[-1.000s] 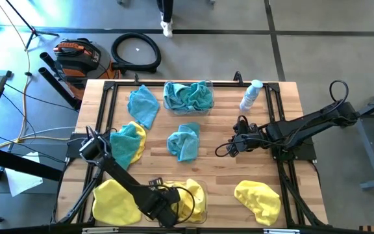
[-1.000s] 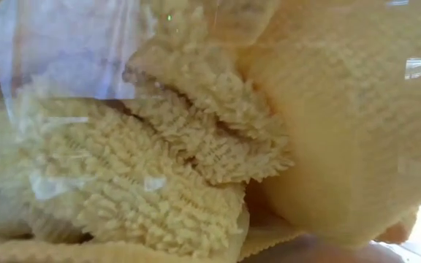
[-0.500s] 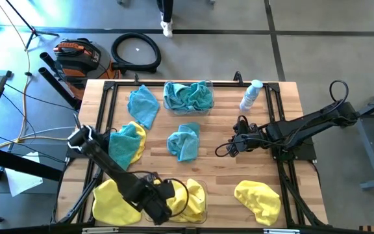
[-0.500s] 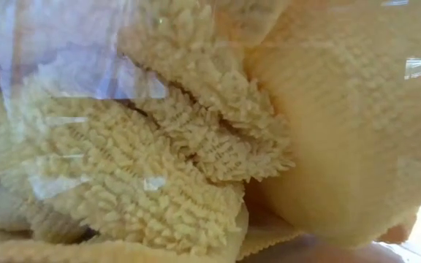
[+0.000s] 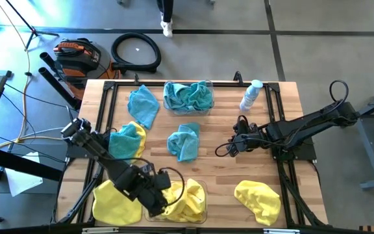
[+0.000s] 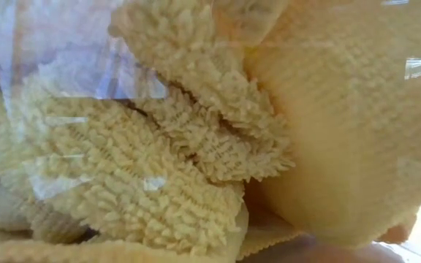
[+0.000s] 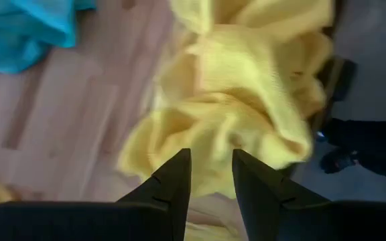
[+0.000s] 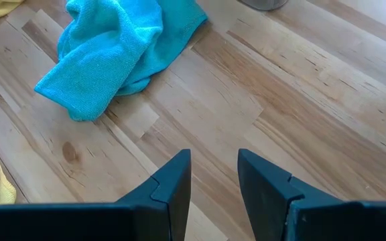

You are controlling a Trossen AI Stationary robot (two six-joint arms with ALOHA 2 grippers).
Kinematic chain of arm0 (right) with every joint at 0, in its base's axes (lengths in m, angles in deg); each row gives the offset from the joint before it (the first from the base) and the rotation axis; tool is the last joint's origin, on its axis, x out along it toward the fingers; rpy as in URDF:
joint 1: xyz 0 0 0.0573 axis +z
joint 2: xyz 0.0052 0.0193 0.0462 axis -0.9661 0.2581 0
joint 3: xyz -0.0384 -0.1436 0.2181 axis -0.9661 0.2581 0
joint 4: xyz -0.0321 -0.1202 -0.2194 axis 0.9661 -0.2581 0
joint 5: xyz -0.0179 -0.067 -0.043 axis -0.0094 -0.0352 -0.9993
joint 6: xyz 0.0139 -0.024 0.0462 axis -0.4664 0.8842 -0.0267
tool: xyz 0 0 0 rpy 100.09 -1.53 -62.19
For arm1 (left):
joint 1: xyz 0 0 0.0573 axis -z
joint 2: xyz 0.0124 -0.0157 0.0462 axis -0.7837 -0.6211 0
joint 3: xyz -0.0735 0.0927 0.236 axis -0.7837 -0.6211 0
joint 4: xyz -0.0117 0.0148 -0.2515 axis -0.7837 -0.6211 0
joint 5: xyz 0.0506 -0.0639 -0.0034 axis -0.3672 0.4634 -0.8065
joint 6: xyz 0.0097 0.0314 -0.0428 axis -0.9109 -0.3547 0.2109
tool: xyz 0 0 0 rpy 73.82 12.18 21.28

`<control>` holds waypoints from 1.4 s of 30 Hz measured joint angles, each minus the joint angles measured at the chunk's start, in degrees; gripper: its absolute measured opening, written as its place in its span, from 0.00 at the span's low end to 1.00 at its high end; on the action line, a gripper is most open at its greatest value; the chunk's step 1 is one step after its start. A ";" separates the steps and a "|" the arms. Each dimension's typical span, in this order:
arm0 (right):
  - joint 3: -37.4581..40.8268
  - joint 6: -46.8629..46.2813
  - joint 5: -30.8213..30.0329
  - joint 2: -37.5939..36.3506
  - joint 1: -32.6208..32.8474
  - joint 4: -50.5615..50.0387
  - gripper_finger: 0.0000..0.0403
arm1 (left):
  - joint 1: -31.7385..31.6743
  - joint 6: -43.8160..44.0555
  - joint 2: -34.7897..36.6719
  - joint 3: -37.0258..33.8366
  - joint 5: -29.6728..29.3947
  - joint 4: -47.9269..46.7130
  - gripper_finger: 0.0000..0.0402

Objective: Sort microfiber towel by color & place in baskets
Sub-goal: Put the blue microfiber towel into the top transparent bin

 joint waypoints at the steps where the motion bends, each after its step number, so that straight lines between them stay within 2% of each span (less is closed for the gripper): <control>1: -0.01 0.00 -0.01 0.00 -0.02 0.01 0.29 | -0.54 0.07 0.13 0.00 -0.07 -0.98 0.25; 5: -0.01 0.04 -0.04 0.00 0.00 0.01 0.29 | -3.05 -0.59 0.98 0.00 -1.15 -5.62 0.25; 12: -0.01 0.15 -0.17 0.00 -0.01 0.02 0.29 | -9.75 -7.00 4.18 0.00 -5.20 -11.77 0.25; 19: -0.01 1.93 -0.15 0.00 -0.01 0.05 0.29 | -16.93 -11.09 10.37 -1.00 -12.13 -16.78 0.25; 25: -0.01 2.61 -0.15 0.00 -0.02 0.27 0.29 | -22.34 -8.71 21.97 -15.44 -13.36 -11.21 0.25; 32: -0.01 3.46 -0.11 0.00 -0.17 0.99 0.29 | -26.05 2.88 34.72 -32.72 -12.09 -7.83 0.25; 37: -0.01 4.08 -0.09 0.00 -0.55 1.03 0.29 | -29.04 5.72 39.49 -41.59 -7.44 -7.13 0.25; 42: -0.01 3.65 -0.07 0.00 -0.55 1.06 0.29 | -32.69 1.43 40.64 -48.13 -2.65 -4.64 0.25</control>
